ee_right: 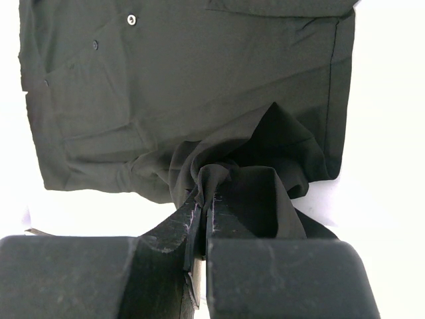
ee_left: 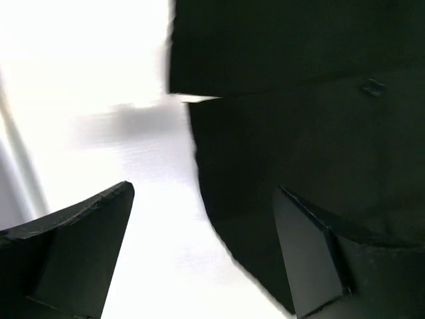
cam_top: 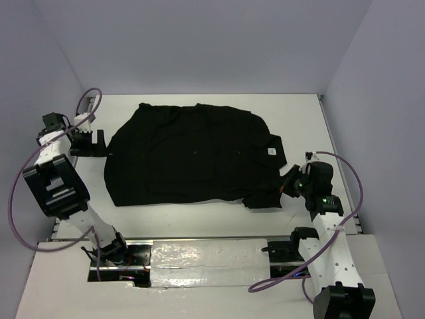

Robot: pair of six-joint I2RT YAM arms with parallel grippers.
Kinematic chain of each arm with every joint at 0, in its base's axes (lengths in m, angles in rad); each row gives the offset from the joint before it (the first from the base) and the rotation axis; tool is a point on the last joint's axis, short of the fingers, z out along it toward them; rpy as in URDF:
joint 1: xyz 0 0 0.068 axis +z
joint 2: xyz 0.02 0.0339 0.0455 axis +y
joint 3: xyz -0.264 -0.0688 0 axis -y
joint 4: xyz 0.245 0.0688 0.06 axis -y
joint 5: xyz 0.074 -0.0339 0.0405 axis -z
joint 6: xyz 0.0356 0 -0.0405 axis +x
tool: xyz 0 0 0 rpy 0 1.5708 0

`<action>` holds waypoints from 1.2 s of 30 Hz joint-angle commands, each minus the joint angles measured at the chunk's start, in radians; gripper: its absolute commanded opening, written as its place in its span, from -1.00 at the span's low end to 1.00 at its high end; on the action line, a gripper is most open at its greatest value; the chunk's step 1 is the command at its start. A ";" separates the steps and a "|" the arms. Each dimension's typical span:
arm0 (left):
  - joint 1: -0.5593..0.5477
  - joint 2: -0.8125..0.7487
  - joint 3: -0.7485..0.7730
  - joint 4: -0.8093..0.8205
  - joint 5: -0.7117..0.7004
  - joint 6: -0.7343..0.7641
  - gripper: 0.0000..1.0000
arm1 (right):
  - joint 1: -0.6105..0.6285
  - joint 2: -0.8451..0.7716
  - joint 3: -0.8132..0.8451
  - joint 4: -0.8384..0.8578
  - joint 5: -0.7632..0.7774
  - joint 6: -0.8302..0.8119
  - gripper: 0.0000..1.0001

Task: Fold and stack the long sleeve shirts
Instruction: Fold the shirt

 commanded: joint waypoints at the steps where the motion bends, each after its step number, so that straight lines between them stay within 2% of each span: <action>1: -0.004 -0.237 0.017 -0.114 0.183 0.249 0.99 | 0.003 -0.004 0.012 0.015 0.003 0.000 -1.00; 2: -0.033 -0.265 0.014 -0.172 0.202 0.409 0.99 | 0.003 -0.006 0.012 0.018 0.004 0.000 -1.00; 3: -0.064 -0.288 -0.017 -0.234 0.184 0.497 0.90 | 0.003 -0.011 0.011 0.025 0.003 0.003 -1.00; 4: -0.099 -0.339 -0.048 -0.290 0.147 0.576 0.72 | 0.003 -0.014 0.009 0.030 0.001 0.004 -1.00; 5: -0.190 -0.365 -0.094 -0.367 0.038 0.693 0.30 | 0.003 -0.015 0.008 0.035 -0.003 0.010 -1.00; 6: -0.235 -0.387 -0.205 -0.378 -0.021 0.720 -0.60 | 0.003 -0.017 0.006 0.045 -0.008 0.013 -1.00; 7: -0.307 -0.431 -0.260 -0.378 -0.070 0.762 -0.85 | 0.003 -0.018 0.002 0.053 -0.012 0.015 -1.00; 8: -0.334 -0.454 -0.365 -0.368 -0.154 0.777 -0.76 | 0.003 -0.021 -0.002 0.065 -0.020 0.020 -1.00; 11: -0.421 -0.532 -0.488 -0.331 -0.256 0.839 -0.36 | 0.003 -0.020 -0.009 0.081 -0.032 0.020 -1.00; 12: -0.431 -0.548 -0.542 -0.316 -0.301 0.849 0.01 | 0.003 -0.018 -0.012 0.082 -0.035 0.018 -1.00; 15: -0.469 -0.594 -0.608 -0.277 -0.318 0.879 0.49 | 0.003 -0.008 -0.020 0.090 -0.046 0.012 -1.00; 18: -0.509 -0.594 -0.660 -0.202 -0.353 0.853 0.68 | 0.003 0.005 -0.026 0.099 -0.048 0.010 -1.00; 20: -0.526 -0.566 -0.674 -0.141 -0.371 0.827 0.70 | 0.003 0.008 -0.026 0.101 -0.049 0.010 -1.00; 23: -0.530 -0.520 -0.723 -0.040 -0.405 0.784 0.58 | 0.003 0.014 -0.020 0.087 -0.046 0.004 -1.00; 24: -0.530 -0.510 -0.731 -0.024 -0.405 0.779 0.34 | 0.003 0.014 -0.017 0.081 -0.042 0.000 -1.00; 25: -0.530 -0.491 -0.736 -0.009 -0.404 0.770 0.18 | 0.002 0.012 -0.011 0.072 -0.033 -0.006 -1.00; 26: -0.532 -0.487 -0.742 -0.010 -0.405 0.764 -0.20 | 0.002 0.008 -0.006 0.049 -0.026 -0.009 -1.00; 28: -0.530 -0.493 -0.746 -0.028 -0.405 0.764 -0.59 | 0.002 0.003 0.004 0.026 -0.020 -0.011 -1.00; 29: -0.530 -0.503 -0.745 -0.054 -0.405 0.765 -0.90 | 0.002 -0.001 0.011 -0.006 -0.025 0.003 -1.00; 30: -0.530 -0.537 -0.739 -0.071 -0.405 0.770 -1.00 | 0.002 -0.001 0.038 -0.031 -0.022 0.010 -1.00; 36: -0.472 -0.692 -0.596 -0.327 -0.367 0.903 -1.00 | 0.003 0.008 0.179 -0.324 0.081 0.003 -1.00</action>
